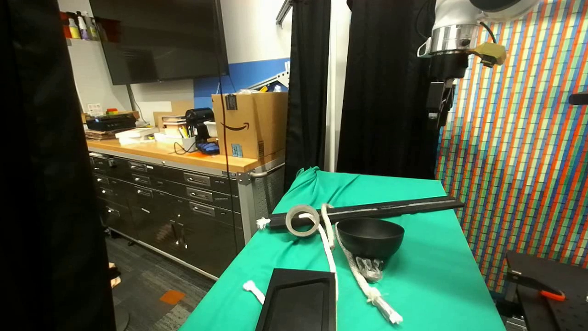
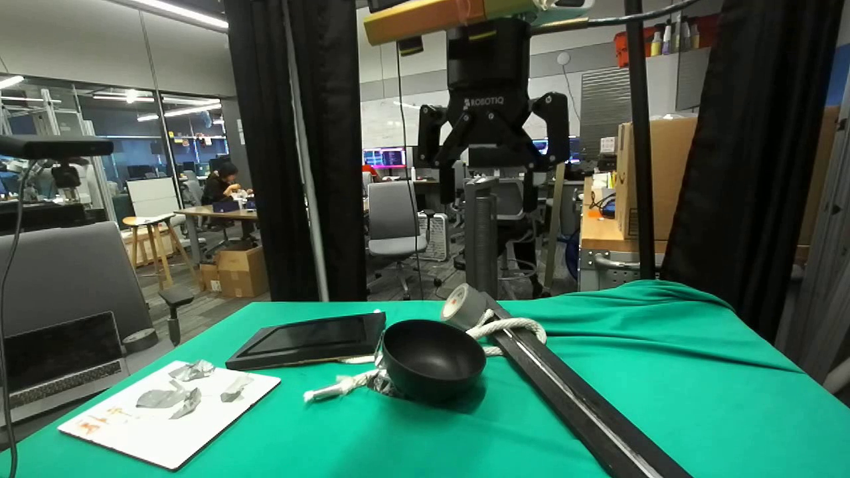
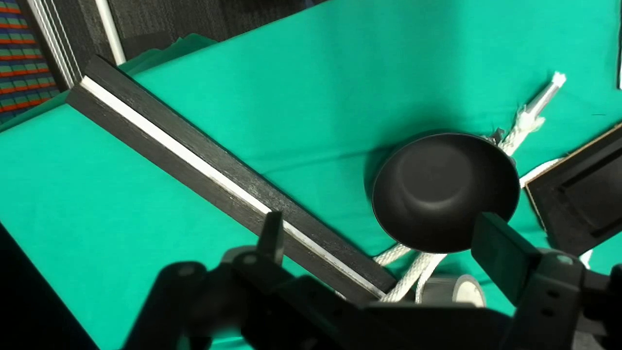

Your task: Put the silver tape in the bowl

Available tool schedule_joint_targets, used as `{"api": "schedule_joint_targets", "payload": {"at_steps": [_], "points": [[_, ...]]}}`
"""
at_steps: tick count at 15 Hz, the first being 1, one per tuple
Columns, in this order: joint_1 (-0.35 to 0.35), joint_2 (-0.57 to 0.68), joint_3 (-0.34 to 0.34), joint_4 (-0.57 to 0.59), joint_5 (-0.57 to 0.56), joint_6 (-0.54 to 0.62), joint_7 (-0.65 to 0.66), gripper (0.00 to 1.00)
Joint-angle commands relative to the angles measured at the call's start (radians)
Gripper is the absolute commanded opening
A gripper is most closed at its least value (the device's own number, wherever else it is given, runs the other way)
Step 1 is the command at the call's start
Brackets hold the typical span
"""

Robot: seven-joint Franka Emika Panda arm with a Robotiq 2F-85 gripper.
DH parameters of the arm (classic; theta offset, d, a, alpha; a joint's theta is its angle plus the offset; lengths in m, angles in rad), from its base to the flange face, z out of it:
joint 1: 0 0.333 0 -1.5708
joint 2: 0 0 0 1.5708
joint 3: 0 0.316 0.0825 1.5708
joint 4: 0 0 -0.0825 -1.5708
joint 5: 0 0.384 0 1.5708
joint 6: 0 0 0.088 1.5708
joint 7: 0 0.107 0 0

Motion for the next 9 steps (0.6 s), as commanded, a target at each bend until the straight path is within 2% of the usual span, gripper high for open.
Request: {"api": "schedule_joint_targets", "payload": {"at_steps": [1,9], "points": [[-0.005,0.001,0.004,0.003,0.002,-0.003,-0.002,1.00],[-0.013,-0.003,0.014,0.007,-0.012,-0.002,0.037,1.00]]}}
